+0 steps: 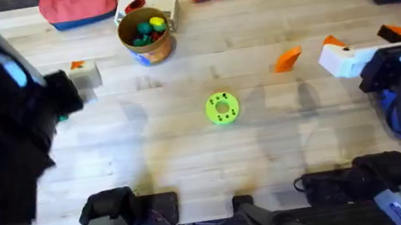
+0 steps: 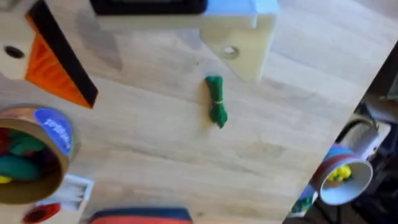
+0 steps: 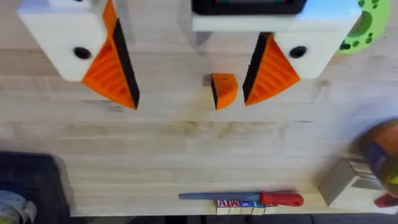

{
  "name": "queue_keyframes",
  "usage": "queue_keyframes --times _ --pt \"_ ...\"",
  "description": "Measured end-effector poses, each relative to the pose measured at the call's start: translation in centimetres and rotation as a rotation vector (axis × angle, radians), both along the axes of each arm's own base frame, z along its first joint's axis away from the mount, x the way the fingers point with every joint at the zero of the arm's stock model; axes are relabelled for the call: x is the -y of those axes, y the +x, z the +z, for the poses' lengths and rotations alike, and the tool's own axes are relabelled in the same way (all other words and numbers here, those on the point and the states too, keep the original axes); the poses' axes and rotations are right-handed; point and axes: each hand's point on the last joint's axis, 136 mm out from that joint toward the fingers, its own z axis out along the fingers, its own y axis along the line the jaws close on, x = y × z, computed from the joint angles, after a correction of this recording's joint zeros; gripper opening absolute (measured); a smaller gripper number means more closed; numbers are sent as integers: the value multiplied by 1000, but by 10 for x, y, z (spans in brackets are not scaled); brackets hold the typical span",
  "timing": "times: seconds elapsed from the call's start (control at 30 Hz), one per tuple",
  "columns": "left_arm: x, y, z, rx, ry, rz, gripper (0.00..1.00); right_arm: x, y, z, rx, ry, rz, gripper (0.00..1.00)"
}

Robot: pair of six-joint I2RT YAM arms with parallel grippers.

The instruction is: Pick up the gripper from the table and insert it into the empty holder that is missing its gripper. Then pick up a screw, insert it into the mounting hole, and use the screwdriver to tighten it. Finally, clean up the table by picking up the vegetable and placing it into the bucket.

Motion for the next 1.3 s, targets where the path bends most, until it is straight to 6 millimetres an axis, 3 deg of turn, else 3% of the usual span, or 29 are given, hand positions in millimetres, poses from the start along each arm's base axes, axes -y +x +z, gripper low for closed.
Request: queue_keyframes --times 0.27,0.5,0.53,0.57,0.73,0.8,0.83,0.93,1.0,1.03,1.3 --pt "-56 29 -40 -212 -133 158 995 0 7 -5 -51 0 0 993" --pt "-92 30 -71 -246 -267 236 994 0 7 -5 -50 0 0 992" --pt "-94 29 -75 -253 -283 244 954 0 7 -5 -50 0 0 992" --pt "-94 29 -77 -258 -291 244 851 0 7 -5 -50 0 0 992" --pt "-89 32 -75 -259 -284 187 69 0 7 -5 -50 0 -1 992" --pt "-84 33 -70 -244 -283 160 13 0 7 -5 -50 0 0 992" --pt "-80 35 -66 -233 -283 135 110 0 7 -5 -50 0 0 992" --pt "-52 43 -49 -182 -287 22 574 0 7 -5 -50 0 0 992" --pt "-23 45 -35 -157 -275 -86 891 0 7 -5 -50 0 0 992" --pt "-5 44 -28 -145 -265 -154 965 0 7 -5 -50 0 0 992" --pt "114 17 19 -42 -197 -603 988 0 7 -5 -50 0 0 990"
